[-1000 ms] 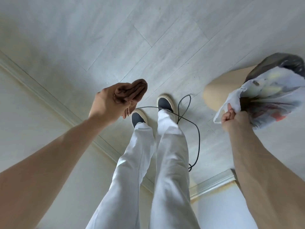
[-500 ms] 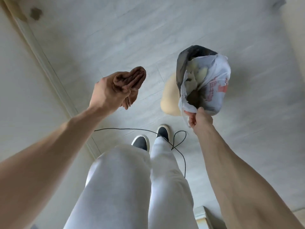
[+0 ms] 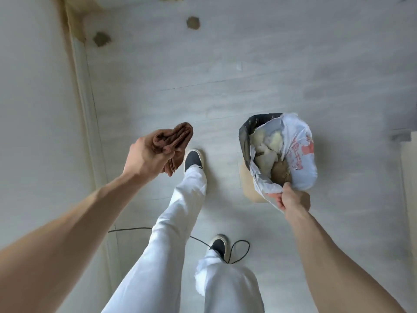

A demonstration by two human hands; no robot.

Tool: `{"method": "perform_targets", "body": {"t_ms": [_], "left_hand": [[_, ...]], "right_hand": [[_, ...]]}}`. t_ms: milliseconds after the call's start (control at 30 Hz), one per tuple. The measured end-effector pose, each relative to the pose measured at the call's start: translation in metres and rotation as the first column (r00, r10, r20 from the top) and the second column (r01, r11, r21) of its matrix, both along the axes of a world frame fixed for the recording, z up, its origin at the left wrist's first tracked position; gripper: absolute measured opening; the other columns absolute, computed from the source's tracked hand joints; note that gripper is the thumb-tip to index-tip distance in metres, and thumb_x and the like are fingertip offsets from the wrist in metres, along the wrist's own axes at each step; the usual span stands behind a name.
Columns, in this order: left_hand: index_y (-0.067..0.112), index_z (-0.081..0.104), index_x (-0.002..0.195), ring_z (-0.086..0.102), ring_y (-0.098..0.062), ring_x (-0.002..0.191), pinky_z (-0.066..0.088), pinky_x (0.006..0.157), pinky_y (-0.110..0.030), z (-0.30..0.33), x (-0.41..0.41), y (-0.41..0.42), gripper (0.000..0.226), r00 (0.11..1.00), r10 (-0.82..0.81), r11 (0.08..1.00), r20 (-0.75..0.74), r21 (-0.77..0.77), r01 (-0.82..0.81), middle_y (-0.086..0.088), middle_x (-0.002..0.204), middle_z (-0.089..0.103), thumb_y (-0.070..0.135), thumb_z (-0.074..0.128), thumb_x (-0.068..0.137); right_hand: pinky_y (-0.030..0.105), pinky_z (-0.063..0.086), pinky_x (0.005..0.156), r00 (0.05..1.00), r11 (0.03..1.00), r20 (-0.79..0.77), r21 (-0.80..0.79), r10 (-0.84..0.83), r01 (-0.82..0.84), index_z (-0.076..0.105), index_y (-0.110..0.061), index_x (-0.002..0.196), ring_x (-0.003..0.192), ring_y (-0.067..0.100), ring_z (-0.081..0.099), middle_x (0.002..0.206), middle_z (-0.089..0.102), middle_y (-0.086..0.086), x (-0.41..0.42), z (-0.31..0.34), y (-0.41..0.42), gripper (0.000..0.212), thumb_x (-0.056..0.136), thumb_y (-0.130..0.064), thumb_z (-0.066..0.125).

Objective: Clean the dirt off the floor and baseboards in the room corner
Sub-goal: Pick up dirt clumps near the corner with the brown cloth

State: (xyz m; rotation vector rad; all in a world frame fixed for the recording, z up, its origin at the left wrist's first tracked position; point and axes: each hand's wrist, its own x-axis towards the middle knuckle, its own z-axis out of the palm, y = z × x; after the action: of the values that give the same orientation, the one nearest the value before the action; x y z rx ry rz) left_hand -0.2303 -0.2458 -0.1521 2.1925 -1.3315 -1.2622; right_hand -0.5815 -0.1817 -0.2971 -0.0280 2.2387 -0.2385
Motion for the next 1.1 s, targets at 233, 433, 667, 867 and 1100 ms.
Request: {"method": "perform_targets", "body": {"t_ms": [233, 433, 667, 867, 1100], "left_hand": [[0.022, 0.073, 0.095, 0.066, -0.017, 0.049, 0.048, 0.051, -0.012, -0.017, 0.072, -0.098, 0.012, 0.987, 0.163, 0.977, -0.004, 0.142, -0.161, -0.003, 0.057, 0.069, 0.015, 0.068, 0.087], [0.016, 0.072, 0.09, 0.069, -0.022, 0.052, 0.051, 0.052, -0.015, -0.013, 0.111, -0.147, 0.011, 0.94, 0.341, 0.931, -0.011, 0.145, -0.336, -0.007, 0.056, 0.069, 0.011, 0.065, 0.085], [0.024, 0.072, 0.093, 0.07, -0.03, 0.058, 0.054, 0.054, -0.021, -0.013, 0.117, -0.164, 0.019, 0.882, 0.471, 0.866, -0.001, 0.194, -0.462, -0.009, 0.058, 0.07, 0.007, 0.067, 0.085], [0.023, 0.072, 0.092, 0.07, -0.03, 0.057, 0.055, 0.055, -0.023, -0.018, 0.1, -0.192, 0.018, 0.799, 0.599, 0.779, 0.05, 0.193, -0.596, -0.007, 0.057, 0.07, 0.007, 0.066, 0.085], [0.022, 0.071, 0.092, 0.07, -0.024, 0.054, 0.048, 0.05, -0.013, -0.02, 0.092, -0.211, 0.021, 0.622, 0.783, 0.611, 0.02, 0.164, -0.774, -0.008, 0.059, 0.07, 0.002, 0.066, 0.085]], "right_hand": [[0.036, 0.054, 0.061, 0.987, 0.987, -0.044, 0.063, 0.153, -0.15, 0.068, -0.001, 0.079, 0.052, 0.02, 0.055, 0.053, 0.067, 0.006, 0.048, 0.013, -0.135, 0.034, 0.099, -0.027, 0.06], [0.031, 0.048, 0.055, 0.939, 0.939, 0.008, -0.001, 0.344, -0.344, 0.061, -0.005, 0.069, 0.047, 0.02, 0.048, 0.049, 0.067, 0.005, 0.1, 0.026, -0.249, 0.035, 0.099, -0.021, 0.057], [0.027, 0.046, 0.048, 0.842, 0.841, 0.056, -0.113, 0.537, -0.529, 0.062, -0.003, 0.073, 0.041, 0.018, 0.047, 0.058, 0.071, 0.012, 0.138, 0.028, -0.345, 0.034, 0.1, -0.022, 0.056], [0.041, 0.056, 0.059, 0.648, 0.648, 0.06, -0.156, 0.76, -0.746, 0.065, -0.004, 0.062, 0.046, 0.027, 0.058, 0.059, 0.071, 0.014, 0.147, 0.024, -0.419, 0.043, 0.09, -0.035, 0.057], [0.046, 0.06, 0.069, 0.228, 0.225, -0.036, -0.074, 0.973, -0.972, 0.07, -0.005, 0.057, 0.061, 0.032, 0.069, 0.052, 0.067, 0.008, 0.176, 0.017, -0.483, 0.054, 0.068, -0.05, 0.041]]}}
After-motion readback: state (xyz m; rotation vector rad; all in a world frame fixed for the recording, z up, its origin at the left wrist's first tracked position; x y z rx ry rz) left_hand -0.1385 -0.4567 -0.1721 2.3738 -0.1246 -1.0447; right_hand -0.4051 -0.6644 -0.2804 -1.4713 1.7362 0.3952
